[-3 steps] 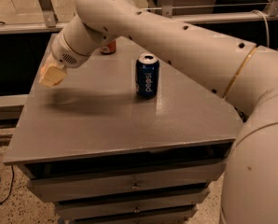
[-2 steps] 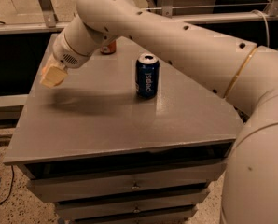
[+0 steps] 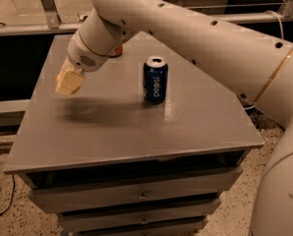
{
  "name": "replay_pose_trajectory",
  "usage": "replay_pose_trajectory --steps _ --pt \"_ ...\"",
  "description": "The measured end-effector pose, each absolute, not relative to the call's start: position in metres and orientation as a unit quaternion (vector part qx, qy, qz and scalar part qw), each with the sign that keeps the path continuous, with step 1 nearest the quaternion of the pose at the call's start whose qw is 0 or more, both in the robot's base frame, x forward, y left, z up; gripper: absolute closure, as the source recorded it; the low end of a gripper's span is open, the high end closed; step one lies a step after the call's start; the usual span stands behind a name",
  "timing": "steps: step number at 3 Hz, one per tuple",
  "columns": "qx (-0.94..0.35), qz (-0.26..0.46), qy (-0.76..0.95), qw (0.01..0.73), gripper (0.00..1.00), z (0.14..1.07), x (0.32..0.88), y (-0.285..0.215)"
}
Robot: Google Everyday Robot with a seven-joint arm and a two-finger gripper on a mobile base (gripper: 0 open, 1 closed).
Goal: Move orange near pepsi can
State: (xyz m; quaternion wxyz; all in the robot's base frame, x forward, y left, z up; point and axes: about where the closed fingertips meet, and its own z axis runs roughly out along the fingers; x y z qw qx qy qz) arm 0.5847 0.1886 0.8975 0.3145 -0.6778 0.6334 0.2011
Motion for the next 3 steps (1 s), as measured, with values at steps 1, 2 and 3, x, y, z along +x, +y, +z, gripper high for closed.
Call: replay_pose_trajectory --steps 1,2,3 --pt "-0.69 0.197 0.642 0.271 1.0 0.89 0.571 0.159" --pt "-0.701 0.193 0.646 0.233 1.0 0.881 0.567 0.134" --pt "-0.706 0.188 0.651 0.205 1.0 0.869 0.568 0.111"
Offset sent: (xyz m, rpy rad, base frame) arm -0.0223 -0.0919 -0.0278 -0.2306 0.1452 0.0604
